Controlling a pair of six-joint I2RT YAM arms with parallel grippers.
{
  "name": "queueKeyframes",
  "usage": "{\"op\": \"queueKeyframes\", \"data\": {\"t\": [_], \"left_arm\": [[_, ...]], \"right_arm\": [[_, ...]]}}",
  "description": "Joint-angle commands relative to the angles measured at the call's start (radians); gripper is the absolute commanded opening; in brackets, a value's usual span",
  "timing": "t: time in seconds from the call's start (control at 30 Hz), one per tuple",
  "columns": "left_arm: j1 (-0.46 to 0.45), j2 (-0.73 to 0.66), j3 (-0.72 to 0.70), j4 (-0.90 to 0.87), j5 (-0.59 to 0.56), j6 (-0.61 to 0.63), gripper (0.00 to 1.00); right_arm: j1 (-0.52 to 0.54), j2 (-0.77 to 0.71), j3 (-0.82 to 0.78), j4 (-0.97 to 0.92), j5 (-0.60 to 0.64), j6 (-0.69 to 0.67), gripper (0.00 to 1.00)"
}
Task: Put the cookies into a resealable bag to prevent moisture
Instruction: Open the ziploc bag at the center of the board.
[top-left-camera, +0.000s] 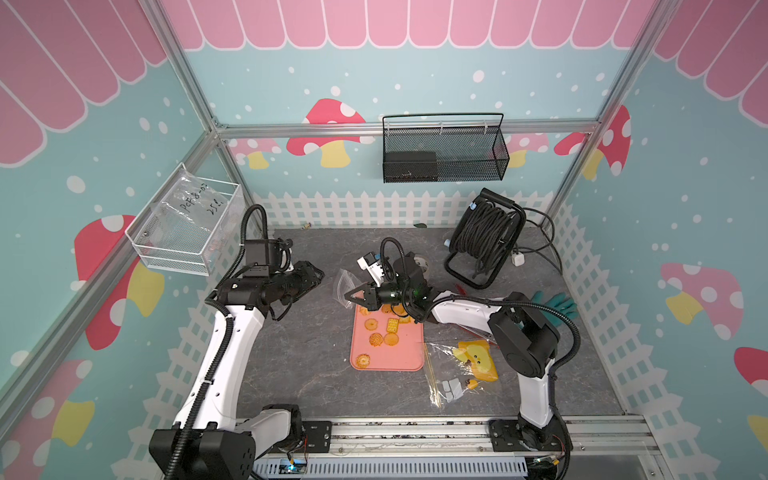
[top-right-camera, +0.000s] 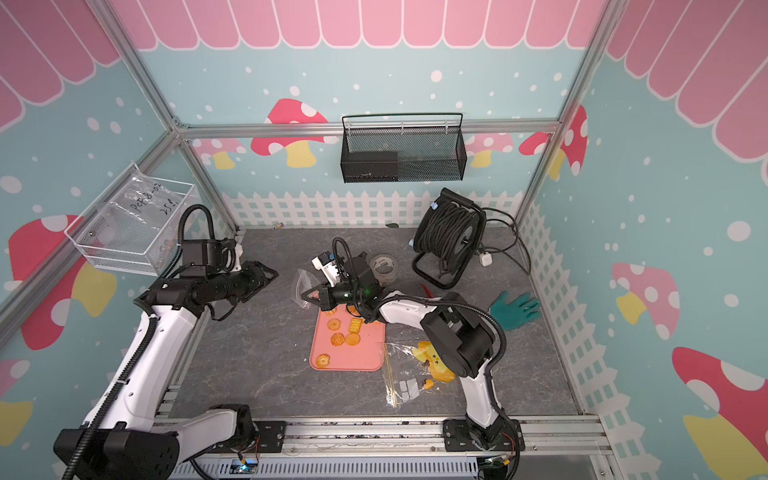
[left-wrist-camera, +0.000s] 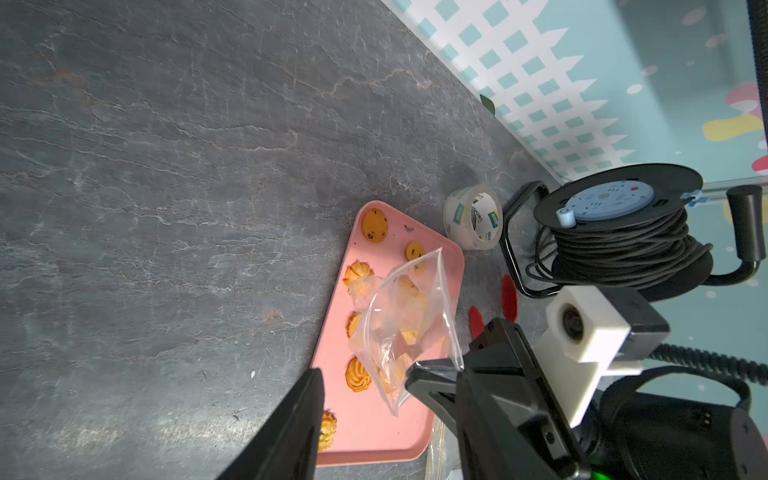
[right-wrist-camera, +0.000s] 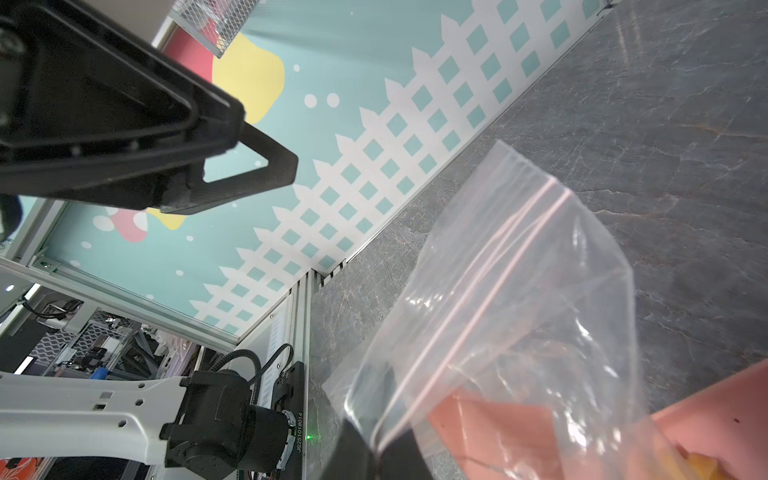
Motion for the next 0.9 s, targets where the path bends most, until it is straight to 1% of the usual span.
{"op": "queueKeyframes", "data": {"t": [0.0, 0.17, 0.27, 0.33, 0.43, 0.5, 0.57, 0.67, 0.7, 0.73, 0.8, 0.87], "left_arm": [[-0.001, 0.035, -0.055, -0.025, 0.127, 0.089, 0.53], [0.001, 0.060, -0.116, 0.092, 0.239, 0.071, 0.50], [0.003, 0.078, -0.124, 0.105, 0.230, 0.081, 0.48], [0.003, 0.092, -0.121, 0.117, 0.253, 0.079, 0.45], [0.001, 0.098, -0.121, 0.171, 0.302, 0.036, 0.33], [0.000, 0.092, -0.119, 0.183, 0.309, 0.029, 0.25], [0.001, 0.092, -0.116, 0.183, 0.313, 0.030, 0.18], [0.000, 0.090, -0.114, 0.184, 0.319, 0.030, 0.02], [0.000, 0.089, -0.108, 0.181, 0.320, 0.036, 0.00], [0.000, 0.087, -0.100, 0.166, 0.319, 0.047, 0.00], [0.000, 0.082, -0.072, 0.124, 0.296, 0.084, 0.00], [-0.001, 0.078, -0.026, 0.058, 0.252, 0.131, 0.00]], "right_arm": [[0.001, -0.048, -0.022, 0.097, -0.021, 0.059, 0.00], [0.001, -0.068, -0.043, 0.129, -0.026, 0.092, 0.00], [0.001, -0.067, -0.053, 0.165, -0.036, 0.121, 0.00], [0.001, -0.068, -0.054, 0.178, -0.046, 0.135, 0.00], [0.001, -0.067, -0.064, 0.194, -0.049, 0.149, 0.00], [0.001, -0.068, -0.067, 0.199, -0.053, 0.154, 0.00], [0.001, -0.067, -0.068, 0.206, -0.055, 0.159, 0.00], [0.001, -0.068, -0.061, 0.210, -0.059, 0.161, 0.00], [0.000, -0.067, -0.062, 0.210, -0.055, 0.159, 0.00], [0.000, -0.068, -0.063, 0.207, -0.054, 0.157, 0.00], [0.000, -0.067, -0.067, 0.194, -0.046, 0.148, 0.04], [-0.002, -0.068, -0.051, 0.127, -0.024, 0.106, 0.10]]}}
